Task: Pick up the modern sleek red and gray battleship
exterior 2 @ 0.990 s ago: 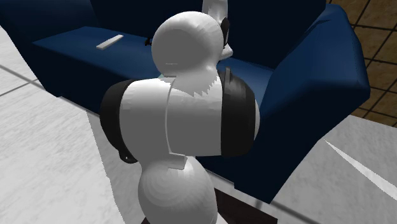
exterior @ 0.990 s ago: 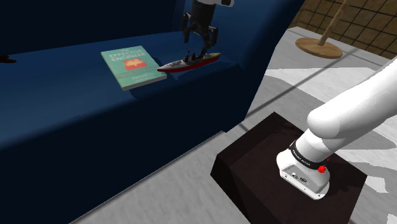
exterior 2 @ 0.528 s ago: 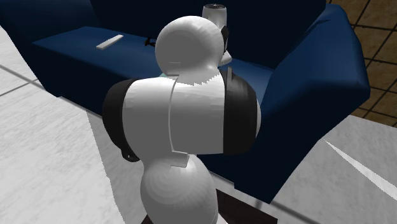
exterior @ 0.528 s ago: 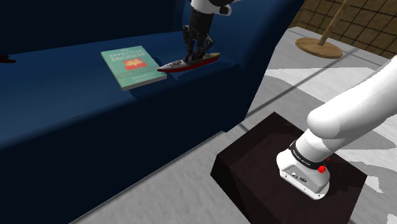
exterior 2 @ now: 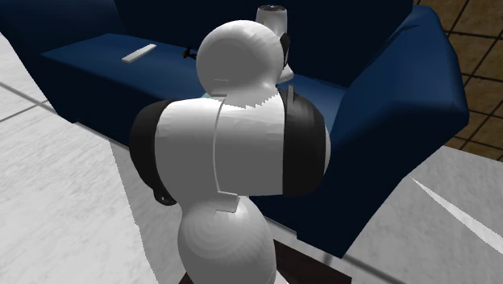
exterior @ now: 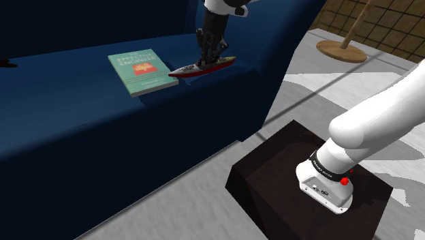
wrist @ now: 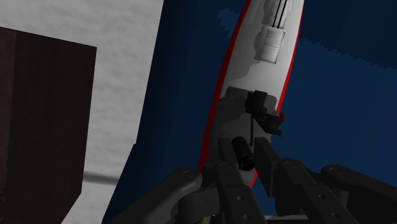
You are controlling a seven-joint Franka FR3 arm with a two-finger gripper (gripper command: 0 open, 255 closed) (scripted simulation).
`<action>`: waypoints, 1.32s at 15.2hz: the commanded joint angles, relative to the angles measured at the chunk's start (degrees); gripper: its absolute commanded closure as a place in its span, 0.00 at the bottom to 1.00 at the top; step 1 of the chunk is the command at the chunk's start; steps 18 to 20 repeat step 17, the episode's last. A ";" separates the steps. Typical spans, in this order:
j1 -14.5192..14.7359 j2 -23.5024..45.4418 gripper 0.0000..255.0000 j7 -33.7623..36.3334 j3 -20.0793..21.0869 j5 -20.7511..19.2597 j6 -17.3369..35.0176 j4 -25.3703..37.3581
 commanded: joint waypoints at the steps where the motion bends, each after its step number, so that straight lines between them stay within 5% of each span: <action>1: -0.01 -0.18 1.00 -0.07 -0.09 0.10 -0.74 0.55; 15: -0.38 -0.21 1.00 0.29 -0.65 -0.27 -11.52 11.31; 20: -0.38 -0.20 1.00 0.30 -0.65 -0.28 -11.63 11.44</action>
